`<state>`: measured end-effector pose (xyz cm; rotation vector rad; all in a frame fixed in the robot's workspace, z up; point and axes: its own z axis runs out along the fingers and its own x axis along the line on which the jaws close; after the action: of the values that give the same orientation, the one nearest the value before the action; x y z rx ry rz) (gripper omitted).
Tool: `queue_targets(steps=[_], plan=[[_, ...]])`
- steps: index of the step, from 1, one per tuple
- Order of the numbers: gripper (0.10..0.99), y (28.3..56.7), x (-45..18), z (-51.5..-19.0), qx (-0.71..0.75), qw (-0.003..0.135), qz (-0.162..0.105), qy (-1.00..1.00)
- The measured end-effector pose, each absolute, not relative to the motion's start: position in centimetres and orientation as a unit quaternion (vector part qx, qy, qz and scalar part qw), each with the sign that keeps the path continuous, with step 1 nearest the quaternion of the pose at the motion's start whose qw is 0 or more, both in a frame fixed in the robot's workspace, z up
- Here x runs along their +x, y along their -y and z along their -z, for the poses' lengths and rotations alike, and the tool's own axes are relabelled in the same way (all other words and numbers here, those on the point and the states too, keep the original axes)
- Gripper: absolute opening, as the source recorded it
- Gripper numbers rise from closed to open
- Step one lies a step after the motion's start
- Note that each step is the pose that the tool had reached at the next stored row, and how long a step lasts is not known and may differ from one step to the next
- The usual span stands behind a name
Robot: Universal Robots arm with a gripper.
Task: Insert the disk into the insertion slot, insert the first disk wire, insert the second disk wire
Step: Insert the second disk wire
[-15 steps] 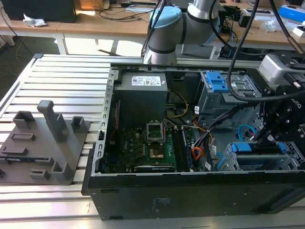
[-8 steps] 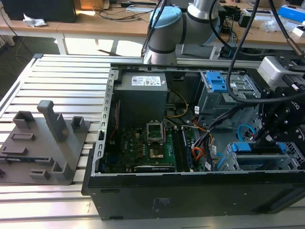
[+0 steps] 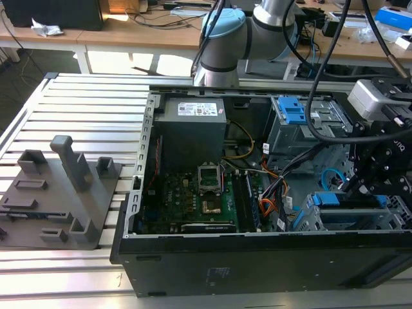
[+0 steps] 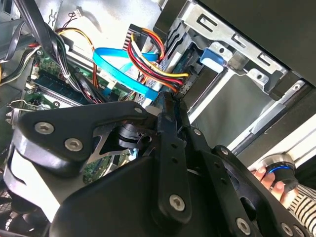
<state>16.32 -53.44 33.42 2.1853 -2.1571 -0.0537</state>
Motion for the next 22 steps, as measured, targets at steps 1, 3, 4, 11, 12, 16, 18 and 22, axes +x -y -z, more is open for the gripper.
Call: queue_targets(steps=[1, 3, 4, 11, 12, 16, 18, 22], plan=[[0.161, 53.4, 16.3, -33.4, 0.711, 0.035, 0.018, 0.702], [0.161, 53.4, 16.3, -33.4, 0.711, 0.035, 0.018, 0.702], [0.173, 53.4, 16.3, -33.3, 0.711, 0.035, 0.018, 0.702], [0.231, 53.4, 16.4, -34.9, 0.711, 0.035, 0.018, 0.702], [0.231, 53.4, 16.4, -35.9, 0.711, 0.035, 0.018, 0.702], [0.106, 53.3, 16.4, -38.6, 0.711, 0.035, 0.018, 0.702], [0.106, 53.3, 16.4, -40.0, 0.711, 0.035, 0.018, 0.702], [0.106, 53.3, 16.4, -40.5, 0.711, 0.035, 0.018, 0.702]])
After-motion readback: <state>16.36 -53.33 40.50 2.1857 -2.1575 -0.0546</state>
